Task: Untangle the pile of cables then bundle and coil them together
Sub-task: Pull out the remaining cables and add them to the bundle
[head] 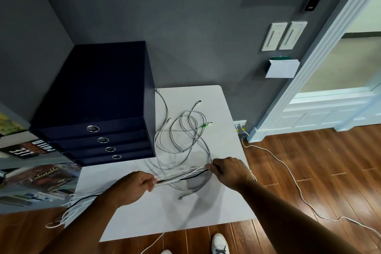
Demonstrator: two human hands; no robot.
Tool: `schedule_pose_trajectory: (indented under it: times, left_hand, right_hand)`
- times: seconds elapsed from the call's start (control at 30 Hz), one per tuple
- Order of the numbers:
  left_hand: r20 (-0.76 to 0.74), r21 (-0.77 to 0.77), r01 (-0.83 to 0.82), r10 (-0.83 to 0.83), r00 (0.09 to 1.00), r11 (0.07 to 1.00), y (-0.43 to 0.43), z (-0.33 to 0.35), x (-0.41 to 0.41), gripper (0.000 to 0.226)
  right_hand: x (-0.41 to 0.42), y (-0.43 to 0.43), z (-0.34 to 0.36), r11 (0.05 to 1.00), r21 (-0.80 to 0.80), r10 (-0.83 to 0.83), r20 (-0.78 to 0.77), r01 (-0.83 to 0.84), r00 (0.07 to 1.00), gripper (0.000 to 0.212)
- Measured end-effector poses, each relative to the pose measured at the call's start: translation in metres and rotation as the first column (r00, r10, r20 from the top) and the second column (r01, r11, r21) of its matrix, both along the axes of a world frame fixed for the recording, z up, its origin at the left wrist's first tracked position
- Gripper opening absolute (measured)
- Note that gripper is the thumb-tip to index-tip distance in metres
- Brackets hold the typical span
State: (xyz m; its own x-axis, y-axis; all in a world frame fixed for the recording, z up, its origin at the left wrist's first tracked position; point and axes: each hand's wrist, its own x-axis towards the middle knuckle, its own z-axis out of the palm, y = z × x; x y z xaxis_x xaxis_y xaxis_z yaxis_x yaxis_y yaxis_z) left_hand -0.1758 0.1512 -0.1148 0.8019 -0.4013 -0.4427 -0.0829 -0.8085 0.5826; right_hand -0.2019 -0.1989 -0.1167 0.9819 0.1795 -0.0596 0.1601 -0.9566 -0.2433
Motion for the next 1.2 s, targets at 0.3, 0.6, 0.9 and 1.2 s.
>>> schedule_pose_trajectory:
  times: [0.3,0.6,0.9,1.2]
  left_hand:
    - [0.004,0.532,0.259,-0.308,0.951,0.806,-0.075,0.068,0.023,0.035]
    - [0.092,-0.155,0.270,-0.258,0.962,0.950,-0.165,0.068,0.016,0.022]
    - [0.144,-0.177,0.212,-0.187,0.972,0.961,-0.146,0.051,0.029,0.041]
    - [0.082,-0.234,0.093,-0.075,0.994,0.968,-0.133,0.049,0.029,0.041]
  right_hand:
    - [0.008,-0.005,0.017,0.993,0.065,0.093,0.080,-0.099,0.992,0.057]
    - [0.009,-0.009,0.033,0.976,0.147,0.136,0.160,-0.159,0.978,0.050]
    - [0.002,-0.041,0.040,0.963,0.057,0.252,0.152,-0.263,0.956,0.048]
    - [0.005,-0.070,0.030,0.984,0.116,0.144,-0.073,-0.135,0.987,0.067]
